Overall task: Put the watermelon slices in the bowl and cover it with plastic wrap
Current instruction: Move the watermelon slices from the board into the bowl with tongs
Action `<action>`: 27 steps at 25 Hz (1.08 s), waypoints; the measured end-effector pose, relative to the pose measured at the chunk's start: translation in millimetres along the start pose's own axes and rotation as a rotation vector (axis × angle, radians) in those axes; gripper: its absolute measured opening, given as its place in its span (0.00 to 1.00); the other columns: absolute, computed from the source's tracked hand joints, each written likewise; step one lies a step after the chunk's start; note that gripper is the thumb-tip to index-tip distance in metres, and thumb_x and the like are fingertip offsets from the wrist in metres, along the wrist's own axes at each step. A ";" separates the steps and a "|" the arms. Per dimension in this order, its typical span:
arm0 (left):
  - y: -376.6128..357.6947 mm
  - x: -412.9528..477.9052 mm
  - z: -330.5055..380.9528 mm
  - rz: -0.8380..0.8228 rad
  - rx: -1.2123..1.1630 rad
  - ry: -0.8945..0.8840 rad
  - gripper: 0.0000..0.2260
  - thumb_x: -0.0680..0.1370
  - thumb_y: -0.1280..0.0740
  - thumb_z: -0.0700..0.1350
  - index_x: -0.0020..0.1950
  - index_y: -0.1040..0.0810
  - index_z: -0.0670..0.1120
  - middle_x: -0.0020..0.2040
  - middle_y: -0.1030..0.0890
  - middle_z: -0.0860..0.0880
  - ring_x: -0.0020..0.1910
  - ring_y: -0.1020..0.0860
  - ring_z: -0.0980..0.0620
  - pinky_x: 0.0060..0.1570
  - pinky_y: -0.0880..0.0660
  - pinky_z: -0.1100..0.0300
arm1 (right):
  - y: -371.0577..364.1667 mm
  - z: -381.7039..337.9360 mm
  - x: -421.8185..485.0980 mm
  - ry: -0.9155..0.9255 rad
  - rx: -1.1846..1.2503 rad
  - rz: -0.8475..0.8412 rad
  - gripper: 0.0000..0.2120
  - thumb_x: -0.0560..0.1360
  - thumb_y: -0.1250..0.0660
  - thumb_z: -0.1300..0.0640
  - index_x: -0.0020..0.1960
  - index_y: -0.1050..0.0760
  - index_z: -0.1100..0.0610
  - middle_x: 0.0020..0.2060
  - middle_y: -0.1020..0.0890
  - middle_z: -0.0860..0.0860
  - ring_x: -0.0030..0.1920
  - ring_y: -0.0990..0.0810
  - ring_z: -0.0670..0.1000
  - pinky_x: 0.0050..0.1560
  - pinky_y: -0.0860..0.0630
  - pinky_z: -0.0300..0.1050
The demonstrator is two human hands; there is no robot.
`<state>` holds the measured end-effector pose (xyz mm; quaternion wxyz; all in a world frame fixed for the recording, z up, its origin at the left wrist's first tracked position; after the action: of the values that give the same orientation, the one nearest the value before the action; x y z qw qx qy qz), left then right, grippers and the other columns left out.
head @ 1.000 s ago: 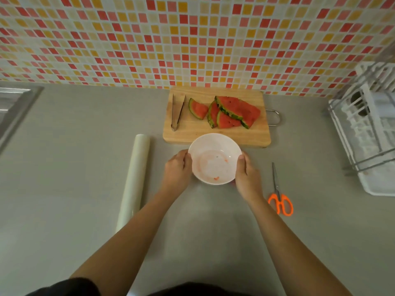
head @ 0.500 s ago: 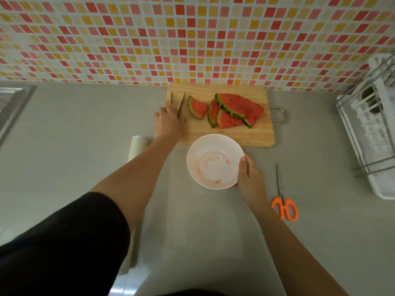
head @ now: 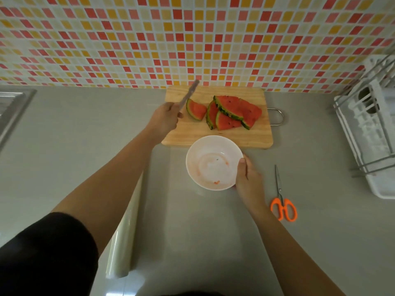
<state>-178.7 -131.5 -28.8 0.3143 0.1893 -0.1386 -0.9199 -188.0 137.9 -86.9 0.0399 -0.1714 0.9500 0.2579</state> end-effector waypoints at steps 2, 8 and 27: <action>-4.6 -2.4 1.8 -0.118 0.036 0.028 0.16 0.80 0.43 0.54 0.52 0.22 0.44 0.39 0.22 0.48 0.30 0.31 0.54 0.31 0.33 0.62 | -0.9 -0.7 -0.1 0.005 0.010 0.008 0.21 0.76 0.53 0.42 0.63 0.29 0.45 0.40 0.22 0.36 0.44 0.23 0.36 0.40 0.25 0.41; -28.5 -1.8 0.1 -0.120 0.245 0.035 0.19 0.78 0.39 0.57 0.44 0.20 0.42 0.36 0.21 0.49 0.28 0.31 0.54 0.30 0.32 0.61 | -1.1 -0.4 -0.8 -0.007 0.016 0.012 0.21 0.76 0.53 0.42 0.62 0.29 0.44 0.40 0.22 0.39 0.42 0.23 0.39 0.40 0.25 0.41; 32.3 -44.1 9.4 -0.297 -0.050 -0.030 0.08 0.76 0.33 0.41 0.42 0.16 0.41 0.26 0.27 0.52 0.24 0.36 0.57 0.23 0.39 0.67 | -1.9 -3.4 -2.6 -0.062 0.084 0.054 0.18 0.76 0.53 0.44 0.55 0.27 0.42 0.38 0.21 0.36 0.42 0.25 0.31 0.39 0.30 0.34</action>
<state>-133.7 -127.1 3.1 0.1772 0.1862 -0.0908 -0.9621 -184.8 135.5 -84.5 0.0697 -0.1356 0.9626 0.2239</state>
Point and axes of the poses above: each hand's wrist, its own x-axis towards the middle knuckle, its own y-axis out of the back of the hand, z = x × y, the point moved 2 cm from there along x, towards the middle knuckle
